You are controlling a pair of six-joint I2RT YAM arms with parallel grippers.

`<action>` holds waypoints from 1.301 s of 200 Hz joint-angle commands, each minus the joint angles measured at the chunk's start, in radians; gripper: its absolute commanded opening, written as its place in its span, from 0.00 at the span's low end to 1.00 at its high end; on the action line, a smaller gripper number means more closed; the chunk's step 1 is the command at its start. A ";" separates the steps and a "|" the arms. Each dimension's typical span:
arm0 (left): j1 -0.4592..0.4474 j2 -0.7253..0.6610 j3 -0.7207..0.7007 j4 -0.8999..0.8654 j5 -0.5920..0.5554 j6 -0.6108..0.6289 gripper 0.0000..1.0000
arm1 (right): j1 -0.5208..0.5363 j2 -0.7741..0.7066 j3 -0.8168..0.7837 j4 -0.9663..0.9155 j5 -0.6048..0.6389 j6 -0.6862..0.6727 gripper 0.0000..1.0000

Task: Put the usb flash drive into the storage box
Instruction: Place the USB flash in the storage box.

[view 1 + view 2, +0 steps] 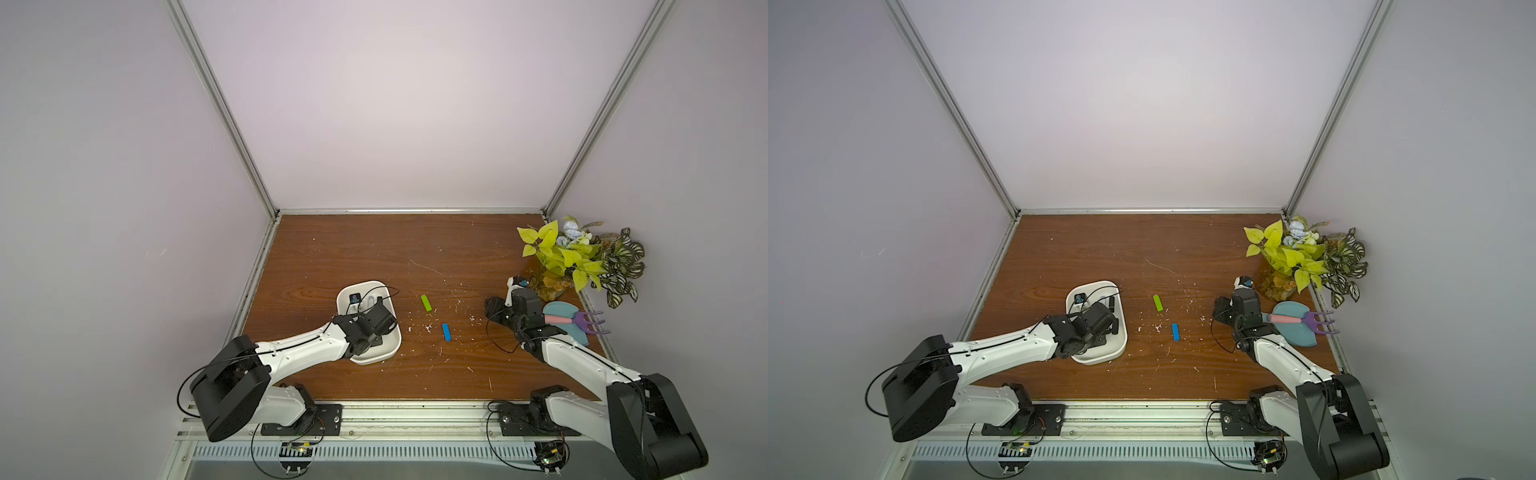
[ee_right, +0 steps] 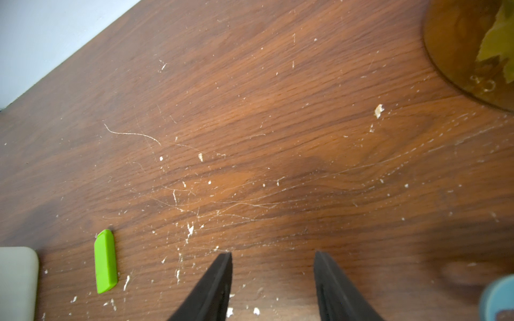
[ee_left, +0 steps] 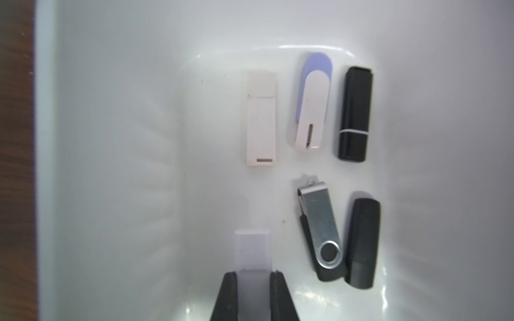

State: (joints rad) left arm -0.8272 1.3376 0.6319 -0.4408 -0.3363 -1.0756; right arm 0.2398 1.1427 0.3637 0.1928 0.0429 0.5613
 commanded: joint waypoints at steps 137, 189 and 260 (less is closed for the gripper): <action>0.062 0.094 0.011 0.099 0.039 0.068 0.06 | -0.003 -0.002 0.008 0.025 -0.008 -0.014 0.53; 0.066 0.106 0.013 0.095 0.043 0.071 0.21 | -0.003 -0.005 0.006 0.024 -0.006 -0.016 0.53; 0.066 -0.056 0.131 -0.072 0.083 0.141 0.47 | -0.003 -0.004 0.014 0.019 -0.017 -0.026 0.54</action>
State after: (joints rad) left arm -0.7708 1.3838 0.6876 -0.4122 -0.2787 -0.9932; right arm 0.2398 1.1534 0.3637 0.1978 0.0387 0.5556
